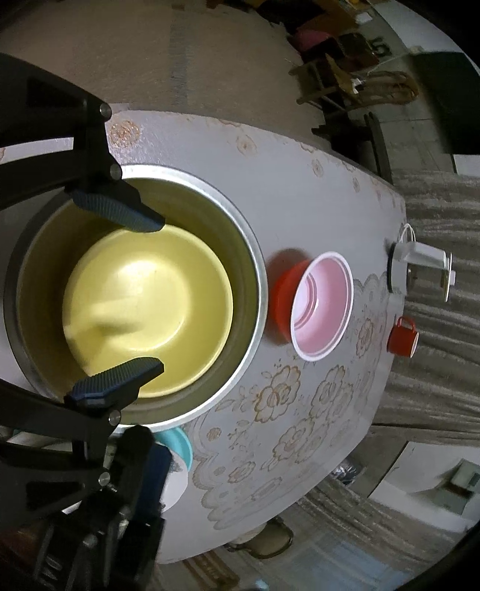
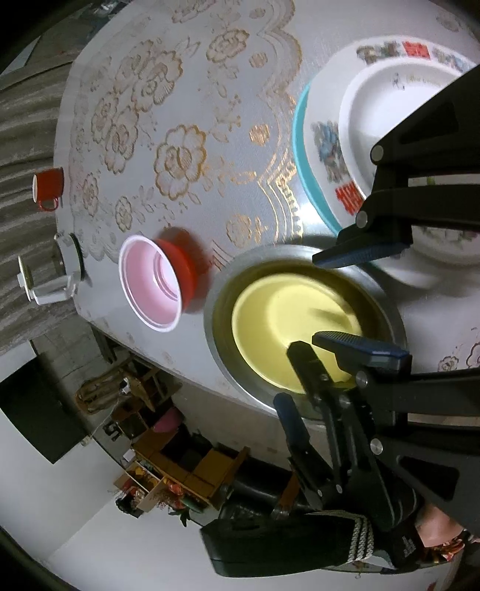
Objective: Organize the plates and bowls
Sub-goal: 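Open the left tool and lift it away from the yellow bowl, then move the left tool to the pink-and-red bowl and grip its rim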
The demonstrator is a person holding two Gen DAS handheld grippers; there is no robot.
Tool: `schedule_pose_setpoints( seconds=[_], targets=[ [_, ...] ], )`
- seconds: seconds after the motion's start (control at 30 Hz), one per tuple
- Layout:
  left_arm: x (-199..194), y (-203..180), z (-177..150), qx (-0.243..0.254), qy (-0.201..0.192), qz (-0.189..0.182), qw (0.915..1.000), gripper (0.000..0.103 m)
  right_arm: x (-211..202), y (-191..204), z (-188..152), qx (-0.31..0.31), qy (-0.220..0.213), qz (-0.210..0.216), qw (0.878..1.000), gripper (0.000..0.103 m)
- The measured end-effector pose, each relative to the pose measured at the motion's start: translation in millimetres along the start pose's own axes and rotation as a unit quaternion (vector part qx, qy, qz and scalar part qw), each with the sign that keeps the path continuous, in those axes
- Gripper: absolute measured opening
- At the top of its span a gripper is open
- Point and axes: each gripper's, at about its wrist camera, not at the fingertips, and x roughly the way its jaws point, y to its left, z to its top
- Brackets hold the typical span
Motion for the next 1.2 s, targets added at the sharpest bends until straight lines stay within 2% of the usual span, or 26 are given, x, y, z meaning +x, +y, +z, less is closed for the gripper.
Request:
schedule_pose_setpoints(
  seconds=[0.23, 0.4, 0.63, 0.77, 1.0, 1.2],
  targets=[
    [-1.5, -10.0, 6.8, 0.016, -0.003, 0.004, 0.9999, 0.073, -12.9, -18.8, 13.8, 0.005, -0.015, -0.024, 1.0, 0.035],
    [0.8, -14.1, 12.8, 0.019, 0.0, 0.005, 0.9998, 0.074, -10.3, -30.5, 23.6, 0.002, -0.005, -0.043, 0.999, 0.035],
    [5.3, -6.5, 29.9, 0.0, 0.012, -0.017, 0.9998, 0.075, -0.1, -44.1, 44.6, -0.008, 0.006, -0.06, 0.998, 0.035],
    [5.2, 9.1, 47.9, -0.031, 0.005, -0.038, 0.9988, 0.075, 6.0, -56.6, 58.2, 0.016, -0.003, -0.044, 0.999, 0.039],
    [16.0, 40.1, 81.1, -0.099, 0.002, -0.061, 0.9932, 0.077, 21.6, -69.9, 85.4, 0.053, -0.019, -0.027, 0.998, 0.039],
    [36.2, 51.7, 108.8, -0.117, 0.009, -0.066, 0.9909, 0.076, 40.7, -73.2, 112.8, 0.071, -0.02, -0.009, 0.997, 0.039]
  ],
)
